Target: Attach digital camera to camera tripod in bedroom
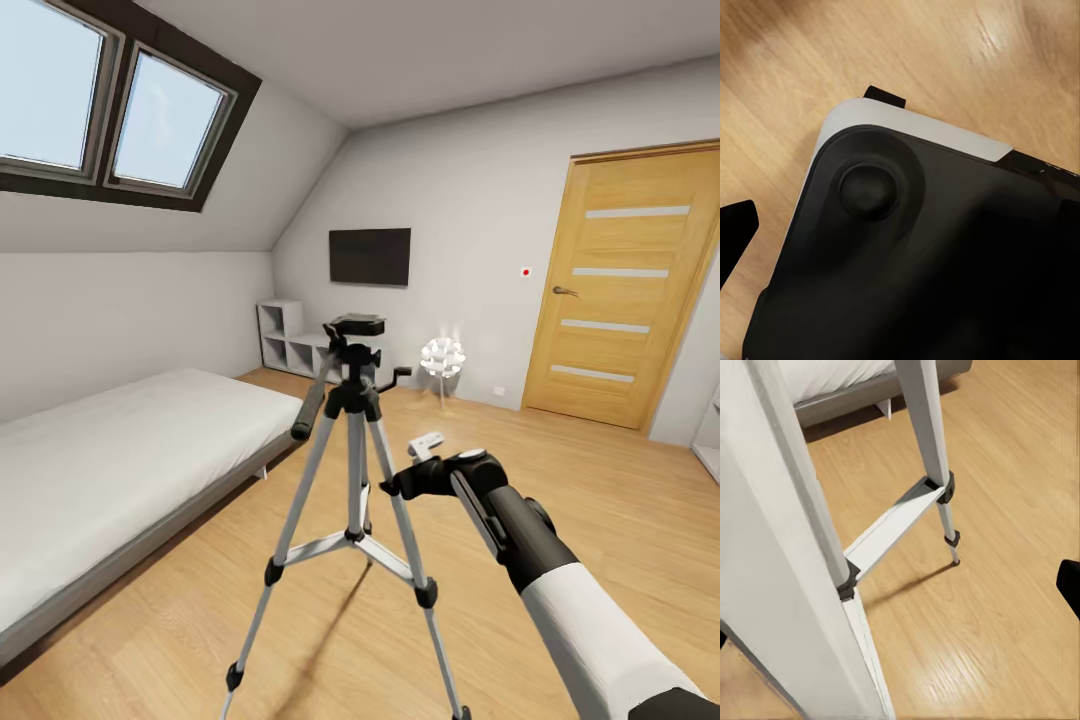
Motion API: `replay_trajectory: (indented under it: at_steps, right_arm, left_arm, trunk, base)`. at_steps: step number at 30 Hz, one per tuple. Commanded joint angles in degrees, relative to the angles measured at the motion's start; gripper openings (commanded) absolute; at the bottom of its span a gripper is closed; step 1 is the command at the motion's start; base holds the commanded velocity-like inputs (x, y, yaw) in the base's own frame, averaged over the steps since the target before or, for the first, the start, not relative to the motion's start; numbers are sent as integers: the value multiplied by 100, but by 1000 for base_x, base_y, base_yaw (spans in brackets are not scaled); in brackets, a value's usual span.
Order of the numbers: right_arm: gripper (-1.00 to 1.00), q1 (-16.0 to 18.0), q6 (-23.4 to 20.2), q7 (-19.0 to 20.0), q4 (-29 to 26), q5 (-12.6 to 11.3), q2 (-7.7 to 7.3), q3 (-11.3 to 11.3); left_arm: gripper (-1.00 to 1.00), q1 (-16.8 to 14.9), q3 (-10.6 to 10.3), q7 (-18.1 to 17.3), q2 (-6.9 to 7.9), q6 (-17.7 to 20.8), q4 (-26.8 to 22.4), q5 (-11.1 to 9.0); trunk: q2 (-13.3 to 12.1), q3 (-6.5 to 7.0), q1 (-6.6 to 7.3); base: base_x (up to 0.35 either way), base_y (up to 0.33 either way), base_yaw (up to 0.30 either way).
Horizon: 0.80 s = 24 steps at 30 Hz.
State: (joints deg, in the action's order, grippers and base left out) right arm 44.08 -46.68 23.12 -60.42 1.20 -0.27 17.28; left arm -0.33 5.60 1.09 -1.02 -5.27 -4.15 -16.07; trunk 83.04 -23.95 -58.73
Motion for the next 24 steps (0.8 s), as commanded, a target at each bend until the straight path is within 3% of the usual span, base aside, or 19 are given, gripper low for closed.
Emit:
replay_trajectory:
  at_steps: [1, 9, 24]
  right_arm:
    - [100, 4, -55, 25, -39, 48, -36, 18]
    - [100, 6, -315, 50, -296, 92, -248, 37]
    - [100, -5, -339, 81, -172, 74, -259, 54]
  left_arm:
    - [100, -3, 45, 6, -3, -16, 1, 8]
    - [100, -2, 46, 5, -3, -23, 1, 12]
    - [100, -2, 47, 5, -3, -26, 1, 8]
  trunk:
    - [4, -7, 0]
    - [4, -7, 0]
    - [4, -7, 0]
  base:
    - [0, 0, 0]
    - [0, 0, 0]
    - [0, 0, 0]
